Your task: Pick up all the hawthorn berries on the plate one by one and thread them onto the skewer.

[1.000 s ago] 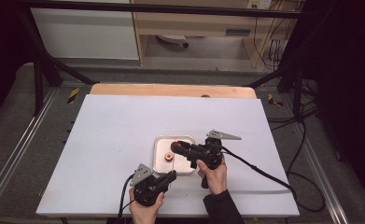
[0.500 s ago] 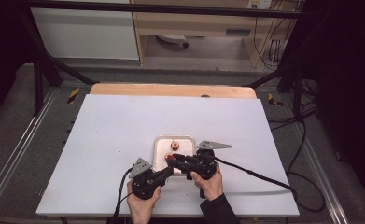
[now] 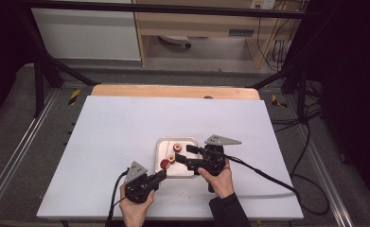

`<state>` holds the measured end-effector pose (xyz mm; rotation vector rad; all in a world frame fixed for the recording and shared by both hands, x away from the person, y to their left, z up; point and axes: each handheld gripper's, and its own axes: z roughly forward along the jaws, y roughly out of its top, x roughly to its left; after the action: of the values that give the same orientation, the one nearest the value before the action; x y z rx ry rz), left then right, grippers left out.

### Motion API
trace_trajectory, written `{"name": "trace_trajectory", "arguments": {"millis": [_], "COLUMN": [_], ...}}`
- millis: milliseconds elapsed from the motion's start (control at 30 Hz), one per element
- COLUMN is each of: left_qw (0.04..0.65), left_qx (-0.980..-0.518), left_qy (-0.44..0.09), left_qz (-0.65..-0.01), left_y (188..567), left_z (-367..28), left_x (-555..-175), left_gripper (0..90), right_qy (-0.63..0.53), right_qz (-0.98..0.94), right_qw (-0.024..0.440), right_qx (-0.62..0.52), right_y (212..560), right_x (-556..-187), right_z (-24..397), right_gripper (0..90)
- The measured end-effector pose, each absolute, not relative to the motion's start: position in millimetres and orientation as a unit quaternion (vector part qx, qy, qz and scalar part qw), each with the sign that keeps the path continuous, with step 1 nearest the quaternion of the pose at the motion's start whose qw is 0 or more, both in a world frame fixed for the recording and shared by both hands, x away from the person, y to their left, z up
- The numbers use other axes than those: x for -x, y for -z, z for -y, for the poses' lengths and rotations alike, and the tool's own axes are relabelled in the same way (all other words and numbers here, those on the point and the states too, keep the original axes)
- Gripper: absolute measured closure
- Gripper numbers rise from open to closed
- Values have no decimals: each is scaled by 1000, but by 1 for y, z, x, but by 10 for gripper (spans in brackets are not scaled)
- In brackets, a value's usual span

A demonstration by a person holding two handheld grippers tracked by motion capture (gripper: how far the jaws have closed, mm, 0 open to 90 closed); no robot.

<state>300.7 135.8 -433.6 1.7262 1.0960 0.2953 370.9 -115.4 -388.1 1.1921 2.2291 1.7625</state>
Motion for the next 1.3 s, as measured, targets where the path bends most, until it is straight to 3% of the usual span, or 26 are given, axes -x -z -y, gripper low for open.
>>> {"name": "trace_trajectory", "arguments": {"millis": [167, 367, 833, 1300], "left_qw": [495, 481, 474, 467], "left_qx": [-726, -734, -739, -747], "left_qy": [-138, -144, -136, -132], "left_qz": [-457, -458, -459, -455], "left_y": [435, 439, 443, 444], "left_z": [-146, -151, -158, -158], "left_x": [-298, -296, -297, -299], "left_gripper": [883, 882, 881, 881], "right_qy": [-499, -414, -260, -217], "right_qz": [-773, -833, -895, -896], "right_qw": [69, 94, 93, 54], "right_qx": [-386, -356, -350, -384], "right_y": [385, 388, 402, 414], "right_x": [-390, -412, -460, -480], "right_z": [110, 93, 57, 44], "right_gripper": [193, 188, 335, 469]}}
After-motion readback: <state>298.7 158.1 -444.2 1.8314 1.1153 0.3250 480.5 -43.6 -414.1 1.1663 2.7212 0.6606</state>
